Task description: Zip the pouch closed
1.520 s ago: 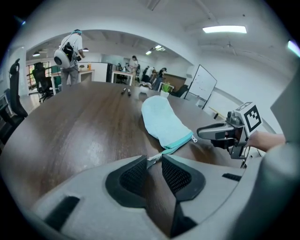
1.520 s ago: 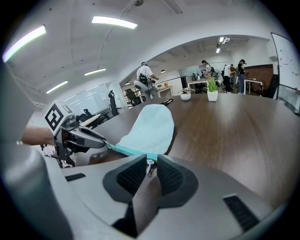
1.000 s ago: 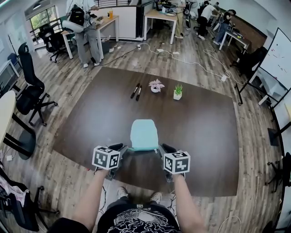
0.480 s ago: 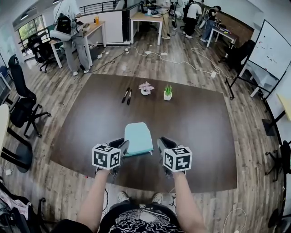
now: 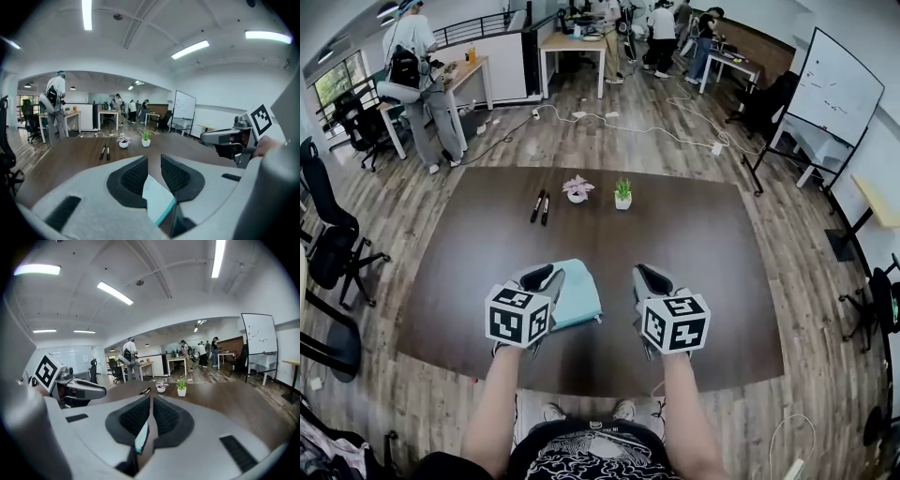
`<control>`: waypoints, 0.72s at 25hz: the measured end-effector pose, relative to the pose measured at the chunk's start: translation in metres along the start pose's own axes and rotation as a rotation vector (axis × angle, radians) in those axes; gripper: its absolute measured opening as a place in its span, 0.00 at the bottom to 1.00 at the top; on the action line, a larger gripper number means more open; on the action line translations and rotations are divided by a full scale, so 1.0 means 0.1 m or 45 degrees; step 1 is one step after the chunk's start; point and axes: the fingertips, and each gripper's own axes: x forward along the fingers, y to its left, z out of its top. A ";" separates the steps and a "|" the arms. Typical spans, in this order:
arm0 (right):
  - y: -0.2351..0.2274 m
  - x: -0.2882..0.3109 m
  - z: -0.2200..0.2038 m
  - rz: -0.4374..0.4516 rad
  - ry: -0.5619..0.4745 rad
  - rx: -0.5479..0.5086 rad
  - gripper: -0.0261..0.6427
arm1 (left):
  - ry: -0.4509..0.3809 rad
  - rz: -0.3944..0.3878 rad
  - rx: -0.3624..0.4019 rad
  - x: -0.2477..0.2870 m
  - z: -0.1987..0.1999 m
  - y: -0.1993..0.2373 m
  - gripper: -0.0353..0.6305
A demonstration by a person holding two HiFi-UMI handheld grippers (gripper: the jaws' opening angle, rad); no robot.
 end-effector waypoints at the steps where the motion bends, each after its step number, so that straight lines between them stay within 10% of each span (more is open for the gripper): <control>1: -0.03 -0.03 0.06 -0.013 -0.019 -0.006 0.07 | -0.009 0.000 0.023 0.01 0.06 -0.02 0.18; 18: -0.09 -0.36 0.53 -0.062 -0.195 -0.083 0.04 | -0.136 0.052 0.136 -0.12 0.52 -0.12 0.12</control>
